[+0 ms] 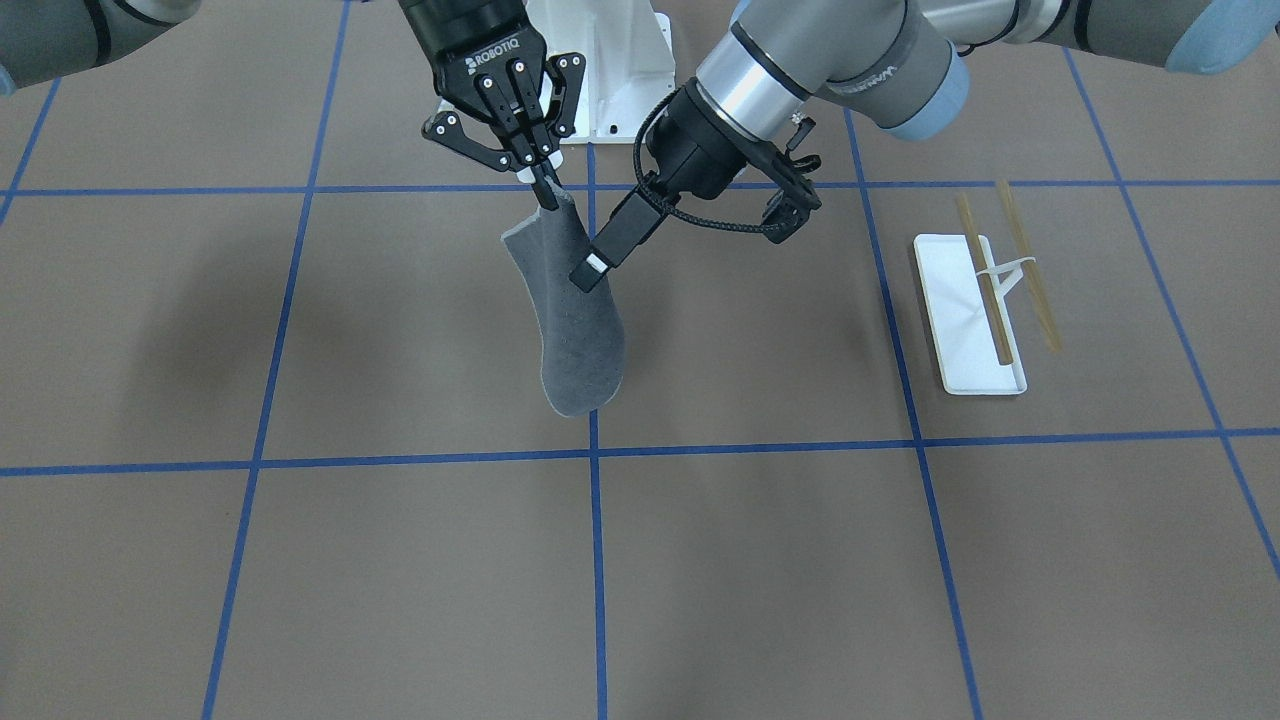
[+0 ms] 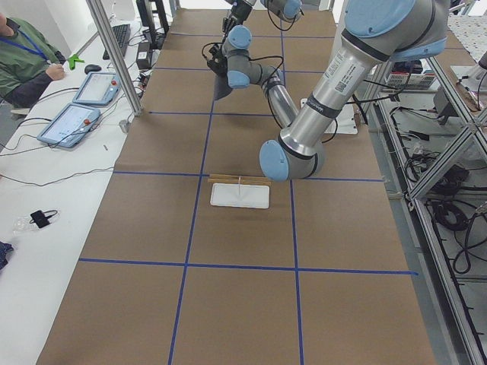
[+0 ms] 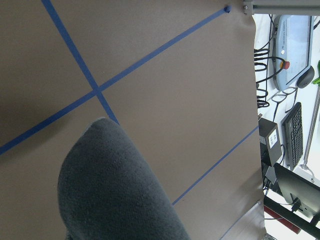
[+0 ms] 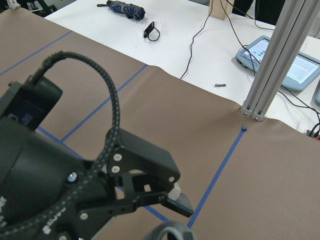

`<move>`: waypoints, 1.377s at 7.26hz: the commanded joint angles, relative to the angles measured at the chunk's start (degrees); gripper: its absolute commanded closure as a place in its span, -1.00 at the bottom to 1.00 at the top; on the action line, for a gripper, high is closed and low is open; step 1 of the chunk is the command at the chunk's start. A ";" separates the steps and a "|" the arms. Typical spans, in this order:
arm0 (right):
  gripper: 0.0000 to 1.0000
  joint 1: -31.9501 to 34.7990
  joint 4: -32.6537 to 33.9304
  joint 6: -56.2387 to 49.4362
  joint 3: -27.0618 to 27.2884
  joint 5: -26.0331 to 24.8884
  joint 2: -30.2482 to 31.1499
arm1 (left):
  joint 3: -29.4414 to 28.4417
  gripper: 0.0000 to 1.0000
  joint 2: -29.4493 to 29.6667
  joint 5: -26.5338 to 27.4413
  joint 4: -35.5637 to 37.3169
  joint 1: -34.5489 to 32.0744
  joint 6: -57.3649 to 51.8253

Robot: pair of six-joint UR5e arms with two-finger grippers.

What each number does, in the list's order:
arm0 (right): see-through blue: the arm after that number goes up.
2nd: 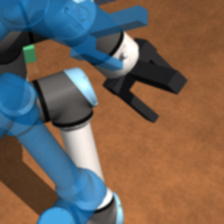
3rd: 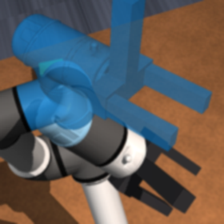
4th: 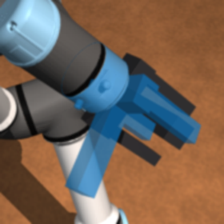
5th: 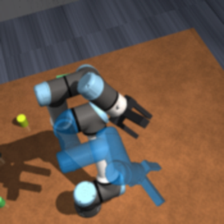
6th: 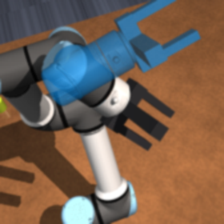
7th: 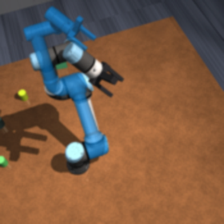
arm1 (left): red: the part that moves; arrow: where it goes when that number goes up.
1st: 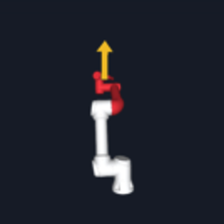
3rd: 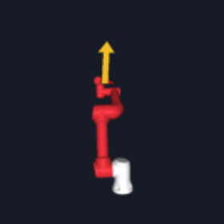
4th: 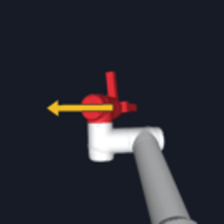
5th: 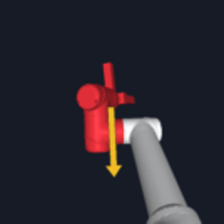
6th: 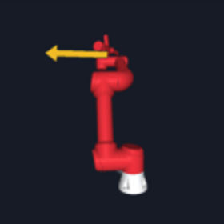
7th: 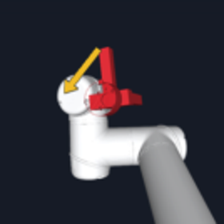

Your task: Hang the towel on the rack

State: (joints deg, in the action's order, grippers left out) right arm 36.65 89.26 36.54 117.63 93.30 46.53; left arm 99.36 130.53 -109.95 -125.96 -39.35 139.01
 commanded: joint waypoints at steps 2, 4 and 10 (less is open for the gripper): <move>1.00 -0.09 -0.14 0.02 0.06 -0.13 -0.04 | -0.13 -0.51 0.34 0.09 -0.25 0.59 0.03; 1.00 -0.17 -1.19 0.10 0.15 -0.13 0.14 | -0.92 0.99 -0.01 1.32 -4.95 0.59 -0.40; -1.00 0.87 -0.40 3.53 0.32 2.14 1.19 | -1.71 1.00 -0.10 2.46 -4.99 -2.82 -0.84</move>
State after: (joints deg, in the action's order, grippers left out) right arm 36.62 88.70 39.02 117.90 94.02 47.42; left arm 97.68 130.49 -107.53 -131.26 -40.53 138.27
